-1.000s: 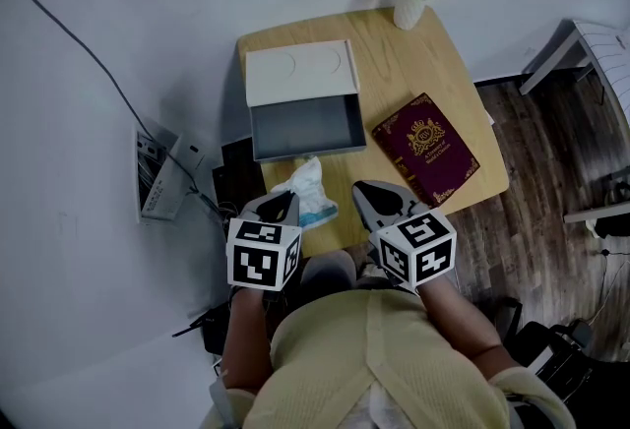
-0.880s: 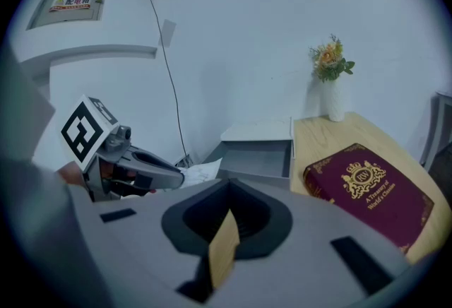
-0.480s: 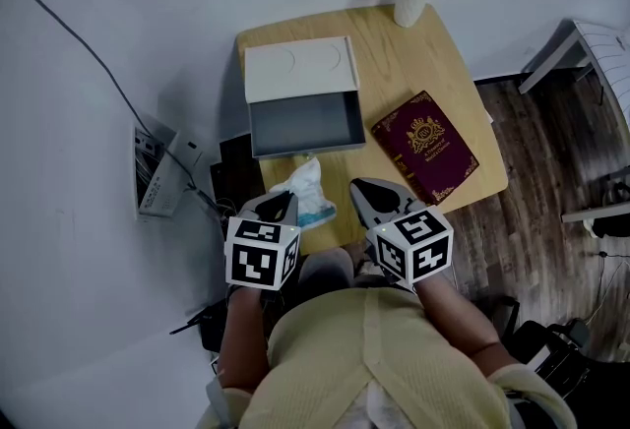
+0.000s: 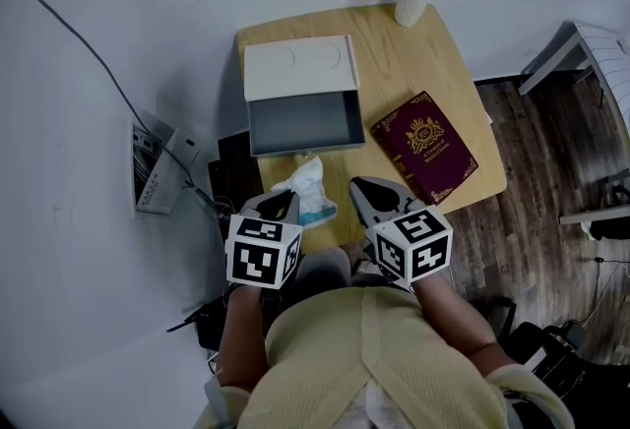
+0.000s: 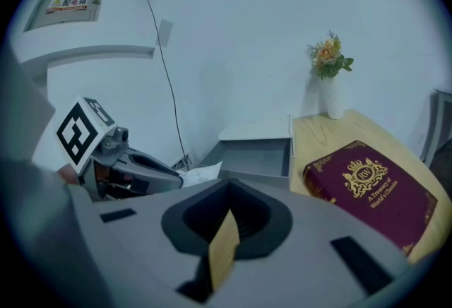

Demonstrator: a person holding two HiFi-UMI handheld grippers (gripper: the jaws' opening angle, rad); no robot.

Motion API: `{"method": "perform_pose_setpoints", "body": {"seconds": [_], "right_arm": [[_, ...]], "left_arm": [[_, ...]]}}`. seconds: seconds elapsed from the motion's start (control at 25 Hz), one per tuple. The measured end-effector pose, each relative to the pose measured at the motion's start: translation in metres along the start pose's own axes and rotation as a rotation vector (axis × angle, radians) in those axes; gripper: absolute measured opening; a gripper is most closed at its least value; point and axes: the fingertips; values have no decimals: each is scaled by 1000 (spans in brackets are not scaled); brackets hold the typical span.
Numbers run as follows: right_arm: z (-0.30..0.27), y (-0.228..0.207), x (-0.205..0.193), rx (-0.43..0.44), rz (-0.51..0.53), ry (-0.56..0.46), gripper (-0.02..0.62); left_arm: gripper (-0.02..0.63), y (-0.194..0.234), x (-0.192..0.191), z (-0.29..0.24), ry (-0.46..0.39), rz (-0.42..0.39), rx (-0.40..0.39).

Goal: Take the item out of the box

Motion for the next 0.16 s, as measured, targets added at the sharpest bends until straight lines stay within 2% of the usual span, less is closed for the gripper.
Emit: {"method": "perform_pose_setpoints", "body": {"seconds": [0.16], "right_arm": [[0, -2, -1, -3, -1, 1, 29]], "left_arm": [[28, 1, -1, -2, 3, 3, 0]]}}
Point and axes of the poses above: the fingertips, and each gripper's own axes: z backward along the fingers, y to its left, x out of its top, and after that the axes turned 9 degrees about -x, right-handed
